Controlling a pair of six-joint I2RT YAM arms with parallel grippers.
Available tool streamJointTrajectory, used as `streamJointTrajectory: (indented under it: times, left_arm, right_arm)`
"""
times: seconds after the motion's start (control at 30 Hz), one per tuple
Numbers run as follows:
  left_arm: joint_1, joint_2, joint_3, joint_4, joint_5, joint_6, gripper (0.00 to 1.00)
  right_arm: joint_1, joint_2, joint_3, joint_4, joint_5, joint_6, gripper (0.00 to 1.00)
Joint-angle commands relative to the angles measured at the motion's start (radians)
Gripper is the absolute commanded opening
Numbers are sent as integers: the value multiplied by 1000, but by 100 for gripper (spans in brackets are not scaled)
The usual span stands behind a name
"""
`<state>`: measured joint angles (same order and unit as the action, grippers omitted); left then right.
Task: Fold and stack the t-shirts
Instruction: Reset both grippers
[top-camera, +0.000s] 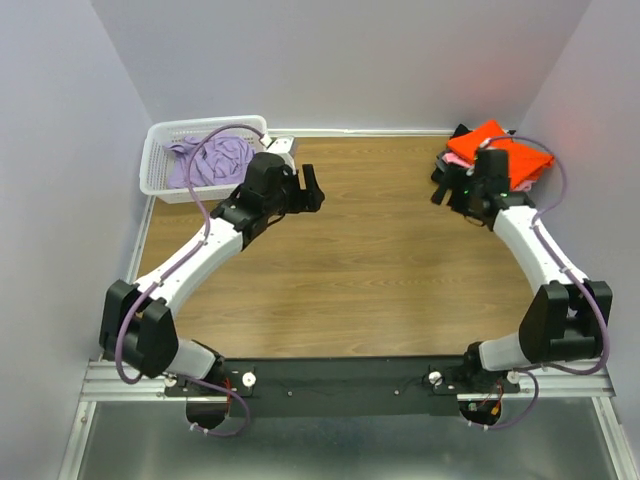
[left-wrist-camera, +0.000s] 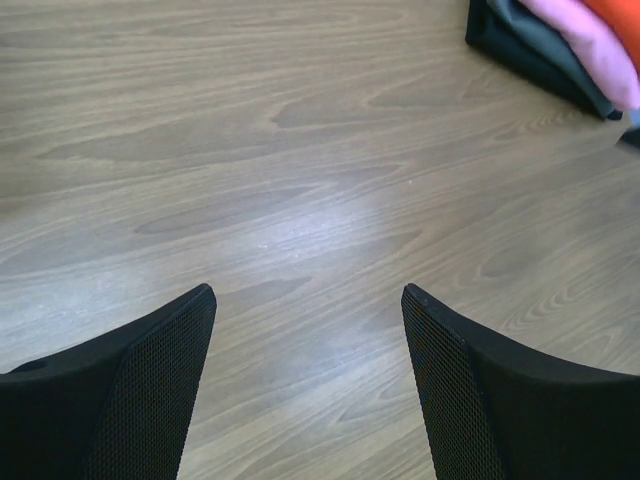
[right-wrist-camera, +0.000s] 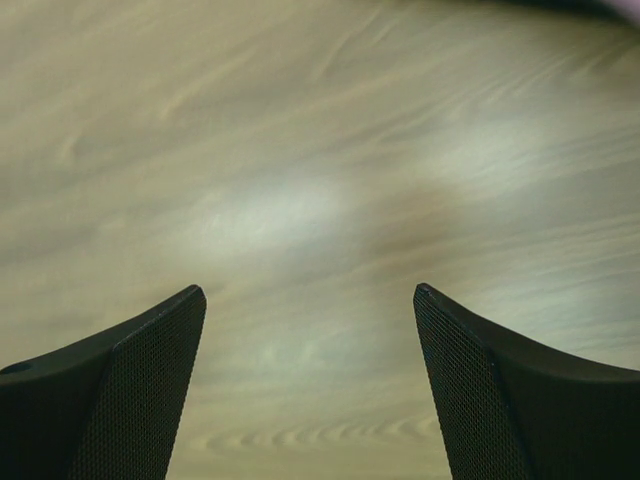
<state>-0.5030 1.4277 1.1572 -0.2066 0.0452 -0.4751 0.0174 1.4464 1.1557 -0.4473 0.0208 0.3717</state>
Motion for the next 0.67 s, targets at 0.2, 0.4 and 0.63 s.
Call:
streamJointTrajectory:
  times: [0.2, 0.4, 0.63]
  left_arm:
    - [-12, -188, -126, 59, -188, -37, 83]
    - [-12, -237, -154, 62, -228, -33, 83]
    - [-12, -237, -149, 49, -237, -7, 83]
  right_arm:
    - [234, -119, -155, 25, 80, 88, 91]
    - [240, -135, -162, 24, 103, 75, 91]
    - [245, -146, -177, 24, 107, 84, 91]
